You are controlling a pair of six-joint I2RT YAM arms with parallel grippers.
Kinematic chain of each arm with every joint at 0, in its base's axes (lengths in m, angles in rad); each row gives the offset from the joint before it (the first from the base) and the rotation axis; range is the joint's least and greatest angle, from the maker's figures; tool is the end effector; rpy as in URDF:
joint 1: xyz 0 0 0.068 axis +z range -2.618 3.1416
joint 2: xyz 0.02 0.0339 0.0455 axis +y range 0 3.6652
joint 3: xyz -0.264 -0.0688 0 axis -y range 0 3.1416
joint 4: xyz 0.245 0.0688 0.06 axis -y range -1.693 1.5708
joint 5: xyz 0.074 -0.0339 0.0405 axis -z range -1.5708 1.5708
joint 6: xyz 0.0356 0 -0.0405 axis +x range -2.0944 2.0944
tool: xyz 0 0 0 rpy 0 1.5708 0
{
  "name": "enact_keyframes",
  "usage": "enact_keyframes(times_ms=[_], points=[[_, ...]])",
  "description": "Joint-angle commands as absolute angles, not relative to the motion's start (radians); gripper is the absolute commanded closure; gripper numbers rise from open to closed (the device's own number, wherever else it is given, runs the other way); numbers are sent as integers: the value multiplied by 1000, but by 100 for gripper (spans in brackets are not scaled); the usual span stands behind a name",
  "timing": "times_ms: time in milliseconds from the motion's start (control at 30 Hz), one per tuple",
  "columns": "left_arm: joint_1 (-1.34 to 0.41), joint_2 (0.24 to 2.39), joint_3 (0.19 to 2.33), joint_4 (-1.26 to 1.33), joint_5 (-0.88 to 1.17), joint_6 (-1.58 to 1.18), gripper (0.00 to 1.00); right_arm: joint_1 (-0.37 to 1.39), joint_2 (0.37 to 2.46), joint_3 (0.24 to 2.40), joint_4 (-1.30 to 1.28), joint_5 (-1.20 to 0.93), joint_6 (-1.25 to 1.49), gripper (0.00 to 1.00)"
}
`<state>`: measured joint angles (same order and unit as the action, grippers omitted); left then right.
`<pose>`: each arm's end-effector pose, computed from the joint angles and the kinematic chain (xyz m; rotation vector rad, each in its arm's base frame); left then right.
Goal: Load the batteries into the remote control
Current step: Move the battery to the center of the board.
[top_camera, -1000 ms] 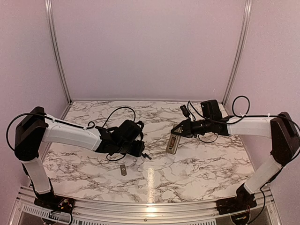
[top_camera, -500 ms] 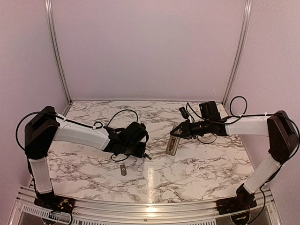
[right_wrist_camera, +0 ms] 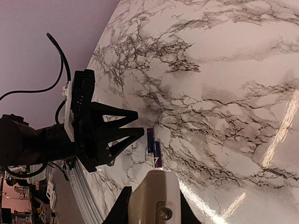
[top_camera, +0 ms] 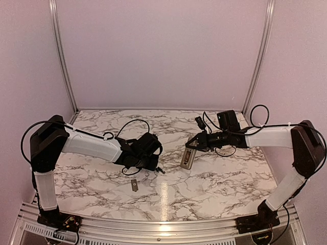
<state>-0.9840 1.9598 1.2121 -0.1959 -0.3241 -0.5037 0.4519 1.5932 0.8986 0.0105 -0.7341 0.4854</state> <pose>0.2330 -0.3300 0.1479 0.4580 2.4183 -0.2440 0.2868 0.1657 0.2032 -0.3885 2.3502 1.3064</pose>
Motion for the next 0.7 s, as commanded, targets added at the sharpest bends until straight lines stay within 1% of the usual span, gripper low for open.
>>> enact_keyframes(times_ms=[0,533,667], points=[[-976,1987,1238,-213,-333,-511,63,442,1607,902,37,-742,478,100],[-971,2038,1248,-210,-319,-509,63,442,1620,905,38,-742,477,100],[-971,2027,1229,-222,-319,-504,65,442,1621,904,37,-741,476,100]])
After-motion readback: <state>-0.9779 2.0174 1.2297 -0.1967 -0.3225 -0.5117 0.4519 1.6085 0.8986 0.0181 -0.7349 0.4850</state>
